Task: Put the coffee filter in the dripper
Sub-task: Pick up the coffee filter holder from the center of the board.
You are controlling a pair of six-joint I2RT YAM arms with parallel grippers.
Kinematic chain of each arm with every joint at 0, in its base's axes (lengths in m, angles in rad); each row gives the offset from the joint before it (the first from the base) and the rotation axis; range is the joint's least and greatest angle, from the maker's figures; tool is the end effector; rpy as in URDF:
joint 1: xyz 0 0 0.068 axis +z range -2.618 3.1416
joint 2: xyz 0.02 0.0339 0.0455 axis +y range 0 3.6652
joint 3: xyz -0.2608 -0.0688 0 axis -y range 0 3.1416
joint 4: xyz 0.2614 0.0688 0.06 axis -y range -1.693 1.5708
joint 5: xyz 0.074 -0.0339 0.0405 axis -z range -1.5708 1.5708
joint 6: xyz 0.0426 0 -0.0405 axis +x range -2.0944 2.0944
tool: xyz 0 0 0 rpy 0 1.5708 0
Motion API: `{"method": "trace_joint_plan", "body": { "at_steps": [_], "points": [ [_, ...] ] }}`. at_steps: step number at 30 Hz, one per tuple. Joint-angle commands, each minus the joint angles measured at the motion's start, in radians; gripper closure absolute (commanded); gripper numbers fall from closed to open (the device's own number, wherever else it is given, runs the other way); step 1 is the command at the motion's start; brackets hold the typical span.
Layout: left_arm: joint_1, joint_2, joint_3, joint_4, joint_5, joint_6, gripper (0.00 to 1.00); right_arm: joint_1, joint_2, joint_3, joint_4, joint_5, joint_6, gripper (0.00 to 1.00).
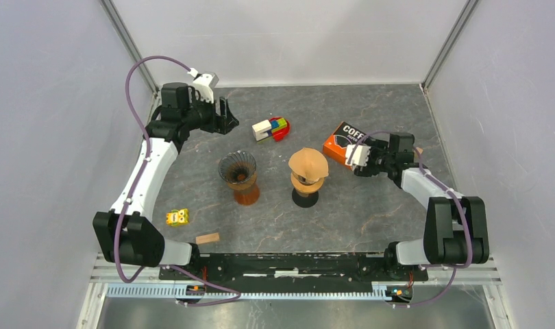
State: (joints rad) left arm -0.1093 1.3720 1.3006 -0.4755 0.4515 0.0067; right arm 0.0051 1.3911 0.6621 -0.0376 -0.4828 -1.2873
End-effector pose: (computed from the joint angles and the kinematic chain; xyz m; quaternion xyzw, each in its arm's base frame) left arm 0.3255 -0.0544 0.3519 0.1587 0.8419 -0.2194 0.4668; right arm 0.2887 0.0213 0.1632 -0.6128 0.6571 -0.0510 0.4361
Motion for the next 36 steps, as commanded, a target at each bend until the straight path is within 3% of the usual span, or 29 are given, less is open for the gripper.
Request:
{"method": "trace_joint_plan", "body": {
  "at_steps": [1,8,12,19,27,36],
  "points": [
    [-0.005,0.001,0.037,0.017,-0.017,0.048,0.21,0.056,0.032,-0.016,0.112,0.076,-0.049,0.21],
    [-0.010,0.014,0.039,0.017,-0.020,0.054,0.21,0.106,0.065,-0.053,0.241,0.123,-0.066,0.24],
    [-0.013,0.022,0.040,0.017,-0.024,0.058,0.21,0.132,0.078,-0.062,0.278,0.135,-0.072,0.31],
    [-0.017,0.026,0.055,0.007,-0.024,0.071,0.21,0.157,0.054,-0.029,0.263,0.142,0.008,0.63],
    [-0.029,0.036,0.070,0.006,-0.016,0.077,0.21,0.175,0.070,0.148,0.104,0.130,0.222,0.98],
    [-0.058,0.078,0.161,0.006,0.014,0.099,0.20,0.196,0.092,0.398,-0.093,0.188,0.430,1.00]
  ]
}}
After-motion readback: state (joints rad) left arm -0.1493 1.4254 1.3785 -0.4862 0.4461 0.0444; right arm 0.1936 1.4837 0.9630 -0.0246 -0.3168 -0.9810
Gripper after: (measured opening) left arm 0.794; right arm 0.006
